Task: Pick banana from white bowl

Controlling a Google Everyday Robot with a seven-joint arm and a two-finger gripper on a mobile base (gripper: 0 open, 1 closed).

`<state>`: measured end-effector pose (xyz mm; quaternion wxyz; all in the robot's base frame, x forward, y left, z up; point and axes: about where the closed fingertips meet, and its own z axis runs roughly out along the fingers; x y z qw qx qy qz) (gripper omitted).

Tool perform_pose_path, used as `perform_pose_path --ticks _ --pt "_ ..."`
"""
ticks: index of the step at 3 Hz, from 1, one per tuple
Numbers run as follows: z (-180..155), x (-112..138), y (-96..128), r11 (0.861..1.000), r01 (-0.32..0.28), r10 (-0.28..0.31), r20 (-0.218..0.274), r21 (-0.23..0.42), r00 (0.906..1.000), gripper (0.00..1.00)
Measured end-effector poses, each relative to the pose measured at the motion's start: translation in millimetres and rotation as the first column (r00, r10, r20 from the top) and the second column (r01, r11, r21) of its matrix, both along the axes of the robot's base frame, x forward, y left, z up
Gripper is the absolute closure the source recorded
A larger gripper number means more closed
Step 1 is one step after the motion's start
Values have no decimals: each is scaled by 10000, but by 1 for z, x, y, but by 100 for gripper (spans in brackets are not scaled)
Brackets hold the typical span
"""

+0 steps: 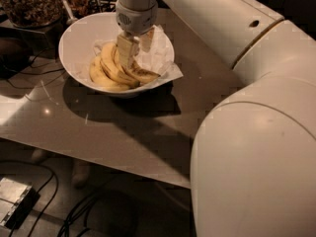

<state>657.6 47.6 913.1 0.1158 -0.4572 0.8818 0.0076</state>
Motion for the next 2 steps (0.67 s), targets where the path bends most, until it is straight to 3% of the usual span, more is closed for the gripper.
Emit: perform_pose_path --ticks 2 --pt "-17 6 2 9998 170 -172 -393 -31 9991 42"
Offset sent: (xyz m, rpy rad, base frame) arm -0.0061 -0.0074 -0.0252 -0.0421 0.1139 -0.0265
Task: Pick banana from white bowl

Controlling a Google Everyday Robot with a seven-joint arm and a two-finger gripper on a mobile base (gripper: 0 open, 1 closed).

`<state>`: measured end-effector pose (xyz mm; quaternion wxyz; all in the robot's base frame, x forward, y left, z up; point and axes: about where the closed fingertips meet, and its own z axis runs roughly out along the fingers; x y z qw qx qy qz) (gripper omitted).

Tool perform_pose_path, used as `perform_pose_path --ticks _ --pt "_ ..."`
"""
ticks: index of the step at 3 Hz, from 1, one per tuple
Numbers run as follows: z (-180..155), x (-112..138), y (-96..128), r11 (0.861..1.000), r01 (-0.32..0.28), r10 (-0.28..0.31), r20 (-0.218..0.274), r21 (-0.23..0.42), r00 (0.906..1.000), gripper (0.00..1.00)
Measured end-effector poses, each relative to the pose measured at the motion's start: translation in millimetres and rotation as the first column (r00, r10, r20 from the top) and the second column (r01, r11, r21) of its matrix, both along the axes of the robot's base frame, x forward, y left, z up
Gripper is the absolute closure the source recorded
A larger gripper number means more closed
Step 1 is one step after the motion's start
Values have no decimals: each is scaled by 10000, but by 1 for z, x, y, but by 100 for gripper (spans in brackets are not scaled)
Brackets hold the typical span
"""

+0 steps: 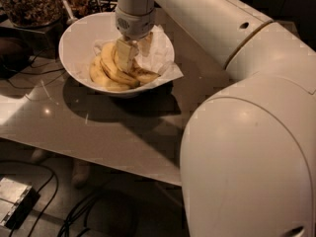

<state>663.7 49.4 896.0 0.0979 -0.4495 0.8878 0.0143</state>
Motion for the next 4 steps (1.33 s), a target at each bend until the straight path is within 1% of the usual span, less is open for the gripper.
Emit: perform_pose_path --ticks 1,2,4 --pt "-12 3 0 9999 86 -89 -202 -132 9998 46" --pt "-24 7 -4 9994 215 -225 -389 -264 9990 44" --pt "-21 7 -4 9994 222 -232 -388 -266 9990 85"
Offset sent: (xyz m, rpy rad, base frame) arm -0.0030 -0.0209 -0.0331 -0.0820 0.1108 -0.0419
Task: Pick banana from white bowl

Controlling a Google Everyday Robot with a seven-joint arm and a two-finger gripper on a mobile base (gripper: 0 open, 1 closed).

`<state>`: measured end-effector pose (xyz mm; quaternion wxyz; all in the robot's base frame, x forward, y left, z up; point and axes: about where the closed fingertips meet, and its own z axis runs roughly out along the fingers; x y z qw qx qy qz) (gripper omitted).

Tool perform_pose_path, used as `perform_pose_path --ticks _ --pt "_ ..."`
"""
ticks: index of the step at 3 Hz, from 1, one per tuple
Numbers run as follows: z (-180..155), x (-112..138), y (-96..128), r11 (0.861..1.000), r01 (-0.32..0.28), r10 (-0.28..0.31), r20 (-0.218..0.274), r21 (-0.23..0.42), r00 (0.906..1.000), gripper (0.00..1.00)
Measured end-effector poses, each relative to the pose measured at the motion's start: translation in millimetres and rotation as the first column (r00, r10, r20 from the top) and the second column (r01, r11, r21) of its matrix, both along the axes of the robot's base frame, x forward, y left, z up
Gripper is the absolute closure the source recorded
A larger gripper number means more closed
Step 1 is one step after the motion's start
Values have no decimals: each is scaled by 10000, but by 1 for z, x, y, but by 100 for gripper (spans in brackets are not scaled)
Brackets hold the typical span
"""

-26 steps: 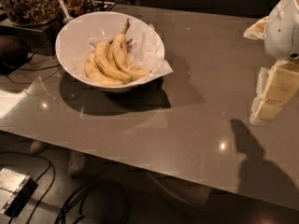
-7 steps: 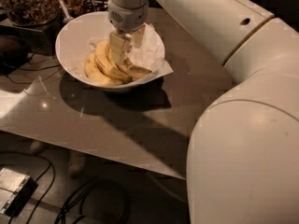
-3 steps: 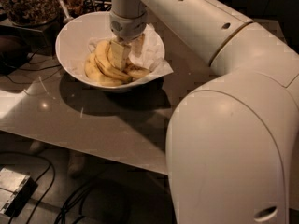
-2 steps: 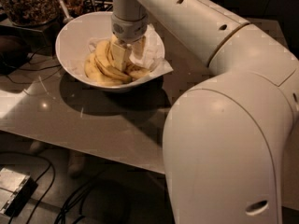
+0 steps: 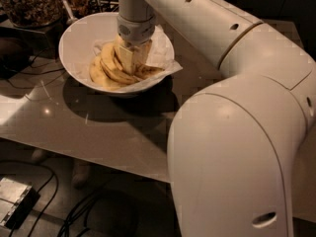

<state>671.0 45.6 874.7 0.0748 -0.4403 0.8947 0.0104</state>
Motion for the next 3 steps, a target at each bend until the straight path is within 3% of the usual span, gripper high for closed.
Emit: perform_pose_path --ticks 1,2,3 --pt "9 -4 2 9990 -283 275 228 345 9994 100" --pt "27 -20 -1 9901 -957 926 342 1023 9951 100" --pt "45 -38 -5 9628 -1846 1812 356 1972 9828 100"
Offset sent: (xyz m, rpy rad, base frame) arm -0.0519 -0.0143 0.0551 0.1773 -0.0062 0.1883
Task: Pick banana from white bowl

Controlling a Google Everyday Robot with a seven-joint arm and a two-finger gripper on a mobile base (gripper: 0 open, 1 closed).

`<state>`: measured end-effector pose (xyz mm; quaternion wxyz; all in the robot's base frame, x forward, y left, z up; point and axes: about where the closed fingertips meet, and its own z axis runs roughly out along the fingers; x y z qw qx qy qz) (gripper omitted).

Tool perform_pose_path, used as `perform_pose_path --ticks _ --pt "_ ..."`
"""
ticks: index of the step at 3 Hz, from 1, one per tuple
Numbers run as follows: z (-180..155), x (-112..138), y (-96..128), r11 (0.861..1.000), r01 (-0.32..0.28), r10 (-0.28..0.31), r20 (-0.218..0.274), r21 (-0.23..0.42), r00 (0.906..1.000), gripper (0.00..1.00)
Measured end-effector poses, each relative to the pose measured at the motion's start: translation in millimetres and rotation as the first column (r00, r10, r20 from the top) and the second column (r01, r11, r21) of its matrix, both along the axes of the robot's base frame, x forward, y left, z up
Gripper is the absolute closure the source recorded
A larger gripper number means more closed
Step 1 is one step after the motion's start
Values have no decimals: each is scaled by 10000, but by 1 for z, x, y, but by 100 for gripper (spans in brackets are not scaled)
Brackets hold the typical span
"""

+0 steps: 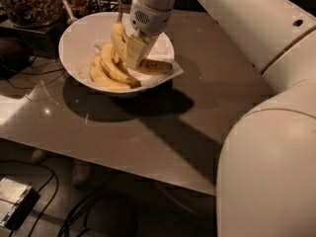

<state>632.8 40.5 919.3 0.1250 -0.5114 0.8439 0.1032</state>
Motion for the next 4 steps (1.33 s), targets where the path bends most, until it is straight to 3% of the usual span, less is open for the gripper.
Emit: perform_pose_path --ticks 1,2,3,4 --pt "16 -22 -10 9942 -884 888 -25 618 9960 100" --pt "32 -48 -25 9843 -1562 1564 44 823 9877 100" --pt "42 -72 -45 9792 -1821 1830 -20 900 9831 100" --pt "48 -91 -67 9822 -1611 1629 -113 966 9866 100"
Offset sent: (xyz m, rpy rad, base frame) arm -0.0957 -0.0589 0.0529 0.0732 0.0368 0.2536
